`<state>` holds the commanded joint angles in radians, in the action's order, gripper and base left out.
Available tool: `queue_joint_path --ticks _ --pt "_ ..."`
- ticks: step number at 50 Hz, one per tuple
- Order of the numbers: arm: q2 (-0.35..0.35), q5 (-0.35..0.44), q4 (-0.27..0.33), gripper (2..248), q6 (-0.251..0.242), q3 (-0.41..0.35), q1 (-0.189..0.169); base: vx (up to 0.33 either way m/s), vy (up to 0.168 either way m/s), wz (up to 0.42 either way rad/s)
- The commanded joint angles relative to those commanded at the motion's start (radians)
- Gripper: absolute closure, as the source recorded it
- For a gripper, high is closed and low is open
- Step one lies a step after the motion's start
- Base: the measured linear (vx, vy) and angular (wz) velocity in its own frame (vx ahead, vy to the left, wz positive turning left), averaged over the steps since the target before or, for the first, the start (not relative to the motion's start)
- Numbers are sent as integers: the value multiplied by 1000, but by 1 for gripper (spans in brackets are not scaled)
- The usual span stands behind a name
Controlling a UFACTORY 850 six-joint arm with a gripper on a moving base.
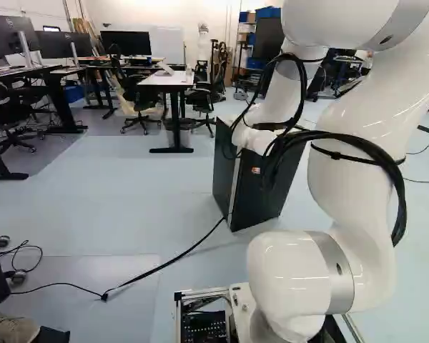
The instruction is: Open the fridge door
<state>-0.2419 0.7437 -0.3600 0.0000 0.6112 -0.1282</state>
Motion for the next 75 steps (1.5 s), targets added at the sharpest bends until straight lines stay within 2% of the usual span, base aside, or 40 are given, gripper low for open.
queue_joint_path --ticks 63,75 --pt "-58 -101 -138 3 0 70 34 0 0 0" --pt "-63 -107 -146 3 0 76 47 0 0 0"
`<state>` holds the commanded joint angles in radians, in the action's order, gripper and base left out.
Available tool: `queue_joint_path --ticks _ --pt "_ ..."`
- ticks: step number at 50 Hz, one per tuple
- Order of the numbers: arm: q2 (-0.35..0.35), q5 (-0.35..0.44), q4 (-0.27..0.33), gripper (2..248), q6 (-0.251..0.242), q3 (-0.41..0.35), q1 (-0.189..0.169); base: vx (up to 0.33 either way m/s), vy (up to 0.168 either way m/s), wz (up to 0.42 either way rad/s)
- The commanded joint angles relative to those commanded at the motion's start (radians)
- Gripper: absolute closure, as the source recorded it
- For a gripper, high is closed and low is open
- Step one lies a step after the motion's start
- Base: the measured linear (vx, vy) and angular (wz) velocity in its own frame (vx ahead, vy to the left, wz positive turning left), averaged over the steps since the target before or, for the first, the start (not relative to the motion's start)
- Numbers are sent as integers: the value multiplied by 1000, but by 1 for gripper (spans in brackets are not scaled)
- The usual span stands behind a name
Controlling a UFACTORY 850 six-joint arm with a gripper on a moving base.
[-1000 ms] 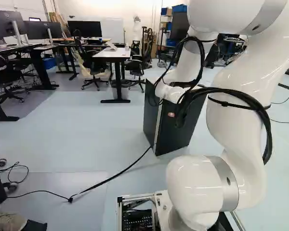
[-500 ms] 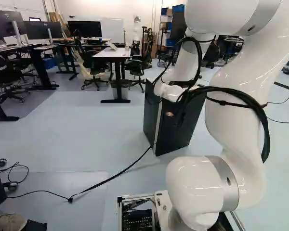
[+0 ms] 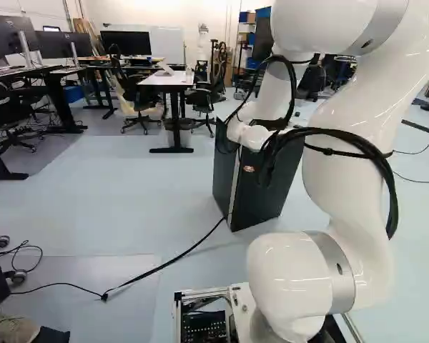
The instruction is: Open the fridge door
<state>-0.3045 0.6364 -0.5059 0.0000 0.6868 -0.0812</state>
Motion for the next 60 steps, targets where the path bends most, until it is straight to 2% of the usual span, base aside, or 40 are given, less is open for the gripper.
queue_joint_path --ticks 15,38,46,60 --pt "-1 0 -7 3 0 1 4 0 0 0" --pt "0 0 -90 3 0 0 3 0 0 0" --pt "12 -5 -143 3 0 -14 -7 0 0 0" --pt "48 -31 -283 3 0 -59 -40 -5 -1 -14"
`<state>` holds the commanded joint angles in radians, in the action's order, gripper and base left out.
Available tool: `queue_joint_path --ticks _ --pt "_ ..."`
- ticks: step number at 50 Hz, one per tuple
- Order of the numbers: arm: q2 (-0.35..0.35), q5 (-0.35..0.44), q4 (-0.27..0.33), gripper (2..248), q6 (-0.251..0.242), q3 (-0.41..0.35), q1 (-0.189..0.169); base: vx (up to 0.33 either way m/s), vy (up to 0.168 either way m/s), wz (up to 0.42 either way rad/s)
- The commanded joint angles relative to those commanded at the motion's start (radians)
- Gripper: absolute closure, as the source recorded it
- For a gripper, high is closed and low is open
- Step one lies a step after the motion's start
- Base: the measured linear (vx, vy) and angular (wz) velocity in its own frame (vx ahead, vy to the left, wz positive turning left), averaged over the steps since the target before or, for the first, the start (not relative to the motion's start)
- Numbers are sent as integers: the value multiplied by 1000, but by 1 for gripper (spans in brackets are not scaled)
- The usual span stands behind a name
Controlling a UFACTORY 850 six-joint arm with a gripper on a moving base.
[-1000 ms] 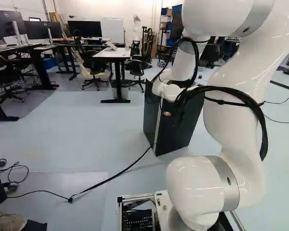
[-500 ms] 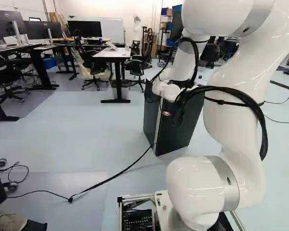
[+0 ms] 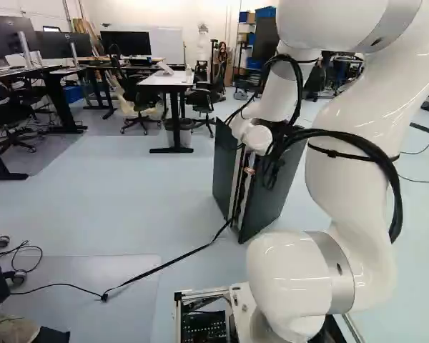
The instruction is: Open the fridge door
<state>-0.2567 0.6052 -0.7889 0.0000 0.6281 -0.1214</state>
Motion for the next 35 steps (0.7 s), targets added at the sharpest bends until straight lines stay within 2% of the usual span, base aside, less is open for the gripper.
queue_joint_path --ticks 35 --pt "80 -74 -356 3 0 -97 -105 0 -1 -2"
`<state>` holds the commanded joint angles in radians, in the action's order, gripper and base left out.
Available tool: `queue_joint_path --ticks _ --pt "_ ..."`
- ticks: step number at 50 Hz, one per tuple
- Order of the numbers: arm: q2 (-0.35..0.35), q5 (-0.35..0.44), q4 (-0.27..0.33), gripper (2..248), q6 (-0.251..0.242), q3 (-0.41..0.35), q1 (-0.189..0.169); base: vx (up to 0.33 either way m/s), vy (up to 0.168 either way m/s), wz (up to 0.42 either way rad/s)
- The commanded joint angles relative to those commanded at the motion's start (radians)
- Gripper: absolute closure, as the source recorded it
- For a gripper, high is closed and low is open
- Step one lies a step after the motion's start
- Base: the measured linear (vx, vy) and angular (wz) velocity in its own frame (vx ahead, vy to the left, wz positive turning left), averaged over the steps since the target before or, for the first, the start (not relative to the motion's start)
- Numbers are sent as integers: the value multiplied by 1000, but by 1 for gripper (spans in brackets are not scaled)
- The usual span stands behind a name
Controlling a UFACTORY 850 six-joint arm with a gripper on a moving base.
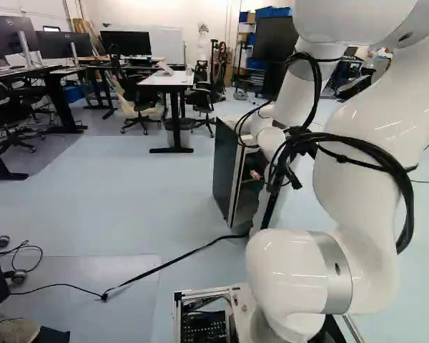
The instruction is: Open the fridge door
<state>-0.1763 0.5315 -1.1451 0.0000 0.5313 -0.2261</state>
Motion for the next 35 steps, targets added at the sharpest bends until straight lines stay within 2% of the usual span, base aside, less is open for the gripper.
queue_joint_path --ticks 21,35 --pt "37 -4 -22 3 0 -44 -75 0 0 0" --pt "42 18 -22 3 0 -49 -85 0 0 0"
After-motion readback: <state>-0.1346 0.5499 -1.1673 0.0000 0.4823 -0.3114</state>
